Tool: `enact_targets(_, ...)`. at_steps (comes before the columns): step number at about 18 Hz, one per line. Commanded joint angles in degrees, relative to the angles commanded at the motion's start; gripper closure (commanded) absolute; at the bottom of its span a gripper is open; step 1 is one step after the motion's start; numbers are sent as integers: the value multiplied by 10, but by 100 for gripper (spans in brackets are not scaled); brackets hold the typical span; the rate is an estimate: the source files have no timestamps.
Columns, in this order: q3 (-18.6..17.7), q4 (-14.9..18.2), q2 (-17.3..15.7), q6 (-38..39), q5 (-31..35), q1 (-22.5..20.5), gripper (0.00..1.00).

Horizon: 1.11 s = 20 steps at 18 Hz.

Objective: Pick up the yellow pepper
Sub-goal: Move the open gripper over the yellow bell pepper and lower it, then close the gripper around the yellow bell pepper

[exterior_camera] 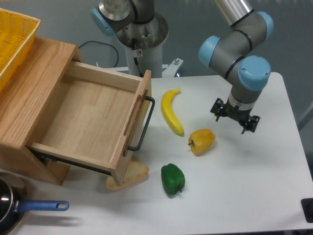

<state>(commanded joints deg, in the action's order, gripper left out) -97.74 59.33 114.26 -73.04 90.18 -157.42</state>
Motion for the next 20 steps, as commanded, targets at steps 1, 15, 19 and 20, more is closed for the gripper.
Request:
enact_targets(1, 0, 0, -2, -3, 0, 1, 0)
enact_targets(15, -33, -10, -7, -178, -36, 23, 0)
enact_targets(19, -42, -13, -8, -177, -35, 35, 0)
enact_targets(20, -44, -13, -8, -178, -35, 35, 0)
